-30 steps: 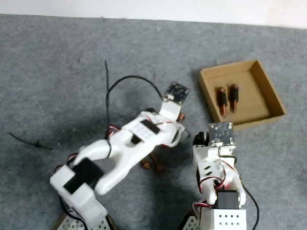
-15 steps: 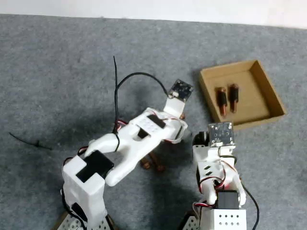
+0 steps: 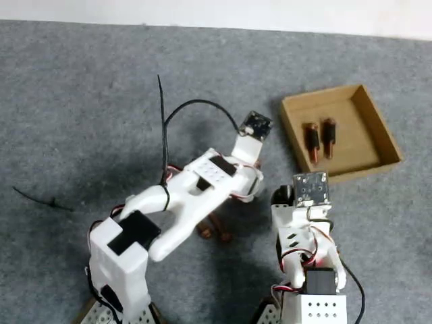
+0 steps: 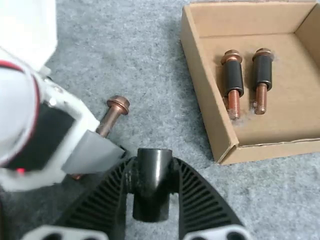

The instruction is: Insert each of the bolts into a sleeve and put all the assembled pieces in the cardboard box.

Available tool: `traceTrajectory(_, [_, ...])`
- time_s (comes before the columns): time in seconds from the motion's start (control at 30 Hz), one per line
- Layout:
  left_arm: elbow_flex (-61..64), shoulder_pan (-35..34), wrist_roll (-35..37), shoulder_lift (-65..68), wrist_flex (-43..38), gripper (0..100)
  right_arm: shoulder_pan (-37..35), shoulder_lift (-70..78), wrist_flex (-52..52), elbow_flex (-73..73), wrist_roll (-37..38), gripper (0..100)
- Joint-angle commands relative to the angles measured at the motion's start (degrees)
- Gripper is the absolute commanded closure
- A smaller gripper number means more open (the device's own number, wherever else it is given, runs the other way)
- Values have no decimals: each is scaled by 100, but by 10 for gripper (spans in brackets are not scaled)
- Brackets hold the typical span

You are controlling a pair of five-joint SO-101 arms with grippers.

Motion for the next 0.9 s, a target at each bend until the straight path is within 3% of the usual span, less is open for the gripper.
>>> traceTrajectory(0.0, [-127, -119, 35, 13, 105, 945, 57, -145, -92, 681, 53, 995])
traceTrajectory(0.1, [-127, -119, 26, 13, 97, 996, 57, -145, -92, 681, 53, 995])
traceTrajectory(0.3, [-101, -119, 18, -40, 88, 994, 57, -145, -92, 681, 53, 995])
traceTrajectory(0.47, [84, -119, -519, -207, 62, 995, 57, -145, -92, 681, 53, 995])
traceTrajectory(0.57, [664, -145, -466, -840, -413, 995, 57, -145, -101, 681, 53, 995])
traceTrajectory(0.87, [3503, -462, -501, -3793, -2954, 995, 22, -145, -699, 673, 62, 995])
